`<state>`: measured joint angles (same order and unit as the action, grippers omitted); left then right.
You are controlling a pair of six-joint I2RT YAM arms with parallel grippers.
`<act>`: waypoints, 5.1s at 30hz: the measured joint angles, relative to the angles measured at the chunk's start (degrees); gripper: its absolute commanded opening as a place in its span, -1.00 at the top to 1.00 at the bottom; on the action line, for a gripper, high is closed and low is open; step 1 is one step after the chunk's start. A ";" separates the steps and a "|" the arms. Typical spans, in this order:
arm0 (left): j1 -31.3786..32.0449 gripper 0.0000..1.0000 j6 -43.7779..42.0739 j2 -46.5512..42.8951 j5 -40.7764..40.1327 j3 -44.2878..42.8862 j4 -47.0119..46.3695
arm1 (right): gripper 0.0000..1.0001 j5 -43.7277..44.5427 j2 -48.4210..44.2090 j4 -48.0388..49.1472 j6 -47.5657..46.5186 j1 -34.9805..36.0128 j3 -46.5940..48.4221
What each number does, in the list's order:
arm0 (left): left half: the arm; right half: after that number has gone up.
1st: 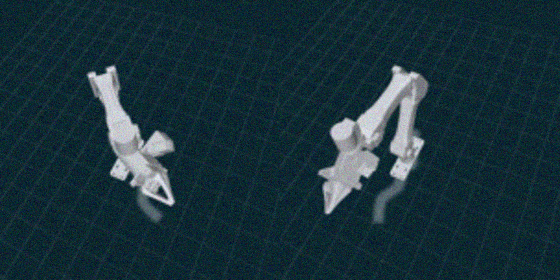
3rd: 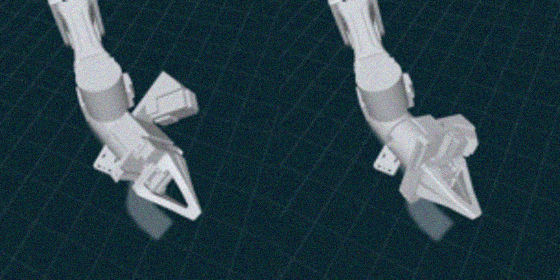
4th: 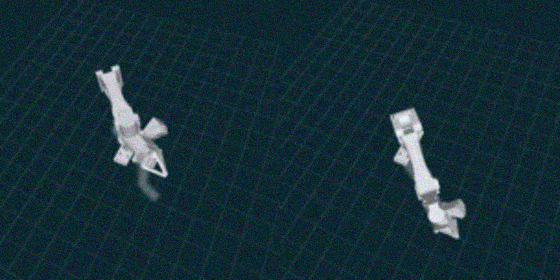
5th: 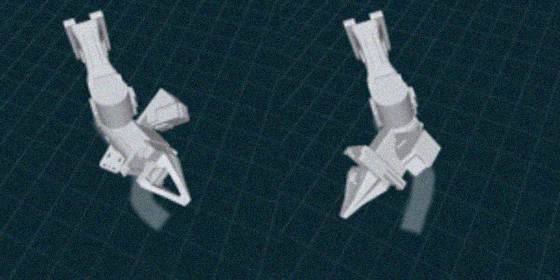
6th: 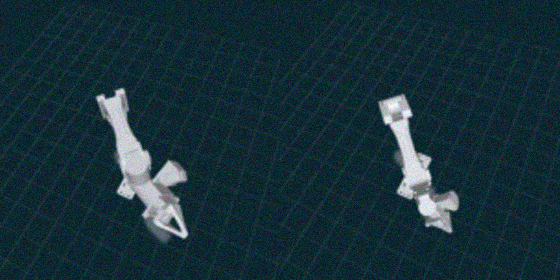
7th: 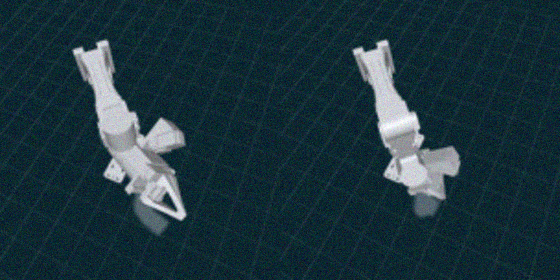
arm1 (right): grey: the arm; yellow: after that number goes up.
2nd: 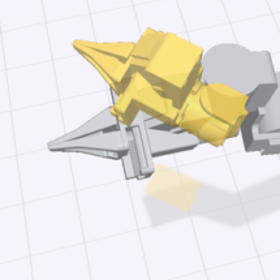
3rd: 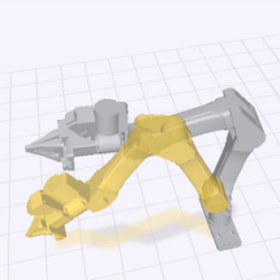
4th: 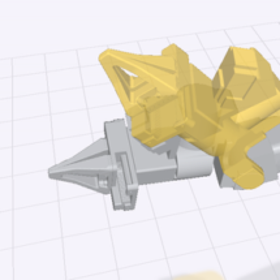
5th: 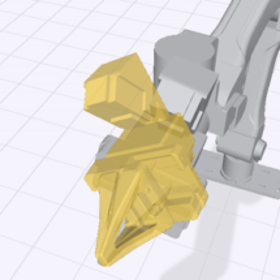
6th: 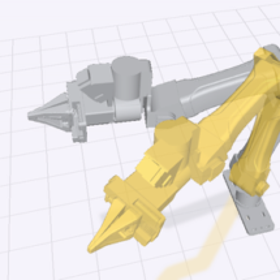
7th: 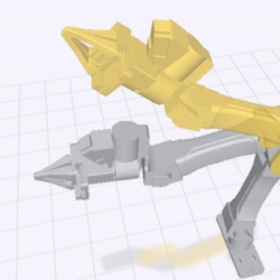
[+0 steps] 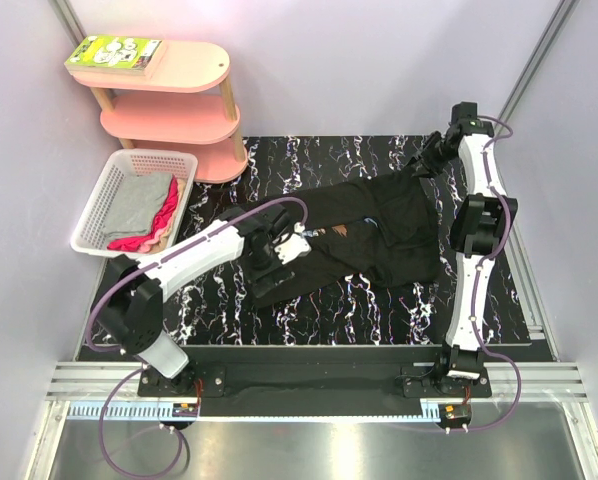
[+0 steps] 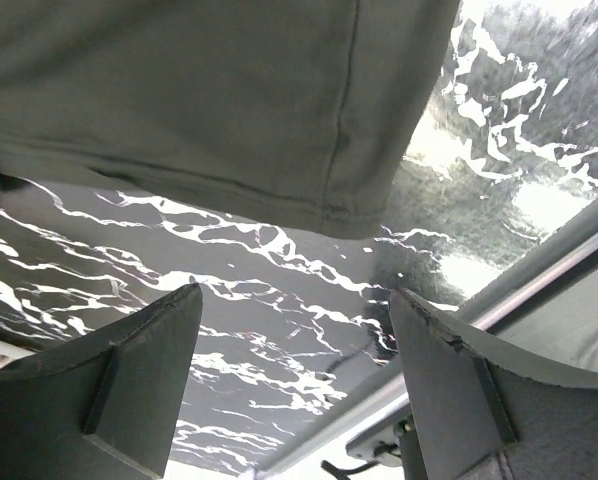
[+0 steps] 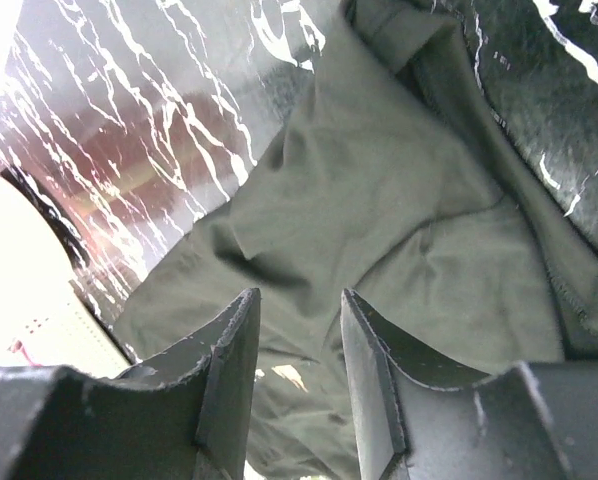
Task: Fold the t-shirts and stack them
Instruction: Fold the flattened tshirt in 1/3 of the way, then grap the side of the flattened tshirt closest away from the robot with both arms
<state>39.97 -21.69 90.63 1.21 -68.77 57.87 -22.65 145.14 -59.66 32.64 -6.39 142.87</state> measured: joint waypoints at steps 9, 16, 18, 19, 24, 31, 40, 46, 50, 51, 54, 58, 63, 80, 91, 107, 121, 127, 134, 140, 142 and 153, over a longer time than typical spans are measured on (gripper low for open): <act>2.60 -0.58 2.49 4.37 0.96 0.90 -1.20 | 0.10 -1.09 0.02 -0.07 0.00 1.77 -4.33; 5.97 -0.56 4.31 5.88 2.95 0.90 -2.49 | 0.10 -2.89 1.57 0.33 0.07 4.72 -4.59; 5.95 -0.55 4.68 6.32 2.93 0.90 -2.82 | 0.11 -3.80 2.23 0.61 0.22 5.16 -4.59; 5.86 -0.55 4.83 6.56 2.93 0.94 -3.06 | 0.12 -4.07 2.56 0.72 0.26 5.22 -4.59; 5.79 -0.53 5.49 7.76 2.89 2.60 -5.03 | 0.12 -4.52 3.17 1.62 0.50 5.16 -5.62; 5.79 -0.26 6.12 9.94 2.45 6.14 -7.82 | 0.12 -4.39 3.17 2.36 0.39 5.14 -10.25; 5.33 0.66 6.01 10.36 -0.17 7.02 -9.77 | 0.12 -4.24 3.17 2.43 0.37 5.09 -10.43; 3.34 0.91 5.09 8.66 -0.37 9.18 -11.52 | 0.13 -4.00 3.17 2.43 0.37 4.76 -10.40; 1.95 1.00 4.37 6.80 -0.48 11.30 -12.31 | 0.12 -4.00 3.17 2.43 0.28 4.31 -10.43; 1.62 1.00 4.11 6.45 -0.50 11.65 -12.37 | 0.12 -4.00 3.17 2.43 0.22 4.13 -10.43; 0.00 1.00 2.86 5.25 -0.59 12.94 -12.35 | 0.13 -4.00 3.17 2.40 0.22 3.61 -10.43; -3.65 1.00 0.66 3.85 -1.29 14.58 -11.85 | 0.13 -4.02 3.17 2.38 0.22 2.97 -10.47; -9.20 1.00 -2.73 2.32 -3.19 16.63 -11.17 | 0.13 -4.37 3.17 2.38 0.22 2.73 -10.69; -15.52 0.98 -9.16 -1.79 -7.04 21.24 -11.43 | -0.09 -6.64 2.86 2.29 0.17 2.69 -11.32; -15.98 0.94 -9.05 -0.70 -6.54 13.16 -4.33 | -0.13 0.79 -35.23 3.28 -2.01 4.81 -38.53; -15.98 0.93 -8.70 -0.02 -4.87 10.36 -2.23 | -0.16 4.46 -64.22 -0.70 -1.49 7.56 -86.05; -15.98 0.92 -8.24 -0.42 -4.35 10.36 -2.14 | -0.22 17.09 -55.52 -2.71 -1.70 7.52 -79.65; -15.98 0.93 -7.78 -0.98 -4.11 10.38 -2.08 | -0.21 17.53 -51.19 -0.24 -1.68 7.45 -79.82; -15.98 0.92 -7.78 -1.44 -4.04 10.40 -1.99 | -0.18 17.55 -49.22 3.06 -1.46 7.10 -82.47; -15.98 0.93 -7.78 -1.44 -4.04 10.40 -1.99 | 0.20 17.57 -47.71 5.01 -1.40 7.06 -84.13; -15.98 0.93 -7.78 -1.44 -4.07 10.40 -1.99 | 0.39 17.57 -47.19 5.84 -1.25 7.04 -84.19; -15.98 0.93 -7.78 -1.62 -4.09 10.40 -1.97 | 1.00 17.18 -47.17 7.89 -1.64 6.97 -85.22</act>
<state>23.99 -29.47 89.01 -2.87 -58.37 55.90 -5.48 97.97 -51.77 31.00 0.58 57.65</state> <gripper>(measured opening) 0.039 0.019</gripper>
